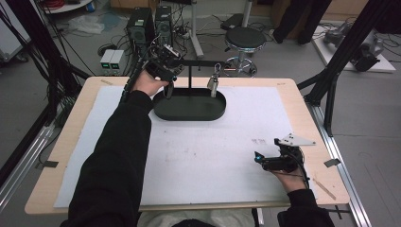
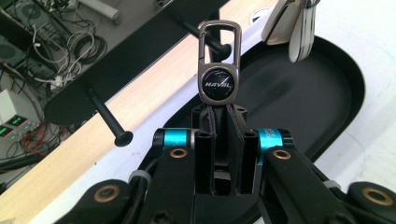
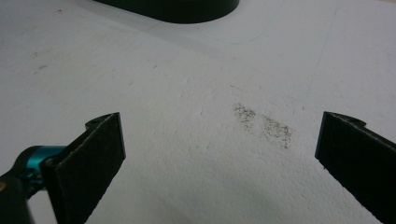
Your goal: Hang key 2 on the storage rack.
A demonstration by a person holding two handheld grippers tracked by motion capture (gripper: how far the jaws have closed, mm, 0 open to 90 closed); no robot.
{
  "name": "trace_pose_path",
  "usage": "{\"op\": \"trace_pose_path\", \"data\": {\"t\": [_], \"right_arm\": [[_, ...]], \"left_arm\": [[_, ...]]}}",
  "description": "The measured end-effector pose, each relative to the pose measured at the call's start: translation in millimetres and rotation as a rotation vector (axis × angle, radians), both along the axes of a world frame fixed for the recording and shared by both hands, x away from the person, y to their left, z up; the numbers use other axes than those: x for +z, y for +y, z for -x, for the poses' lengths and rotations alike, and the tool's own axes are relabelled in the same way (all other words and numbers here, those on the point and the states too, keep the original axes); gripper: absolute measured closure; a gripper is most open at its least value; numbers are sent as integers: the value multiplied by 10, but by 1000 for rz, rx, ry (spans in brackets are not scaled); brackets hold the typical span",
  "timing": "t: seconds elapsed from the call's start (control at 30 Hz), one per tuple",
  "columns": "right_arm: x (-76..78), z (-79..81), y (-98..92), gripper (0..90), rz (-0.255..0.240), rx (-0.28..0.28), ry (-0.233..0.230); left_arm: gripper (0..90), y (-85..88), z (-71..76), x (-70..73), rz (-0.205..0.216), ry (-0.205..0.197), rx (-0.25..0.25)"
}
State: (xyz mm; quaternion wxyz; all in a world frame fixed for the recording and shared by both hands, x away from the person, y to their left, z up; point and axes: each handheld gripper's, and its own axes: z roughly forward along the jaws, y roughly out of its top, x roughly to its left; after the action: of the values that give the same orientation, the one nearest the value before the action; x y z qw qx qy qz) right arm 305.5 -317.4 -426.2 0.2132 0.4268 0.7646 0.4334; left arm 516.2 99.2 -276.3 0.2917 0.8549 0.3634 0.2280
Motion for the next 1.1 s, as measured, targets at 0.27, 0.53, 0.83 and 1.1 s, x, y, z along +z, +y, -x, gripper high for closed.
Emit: {"op": "trace_pose_path", "data": {"t": [0.27,0.53,0.83,1.1], "right_arm": [[-8,-14,12,7,9,5,-9],[-10,1,-3,7,9,0,-8],[-21,5,19,7,14,15,4],[-17,21,15,7,16,12,2]], "left_arm": [[817,-43,-35,-78,-18,-8,13],[817,-77,-96,-145,-28,-54,39],[532,-31,-152,-191,110,48,22],[147,-9,-12,-175,145,94,-53]]}}
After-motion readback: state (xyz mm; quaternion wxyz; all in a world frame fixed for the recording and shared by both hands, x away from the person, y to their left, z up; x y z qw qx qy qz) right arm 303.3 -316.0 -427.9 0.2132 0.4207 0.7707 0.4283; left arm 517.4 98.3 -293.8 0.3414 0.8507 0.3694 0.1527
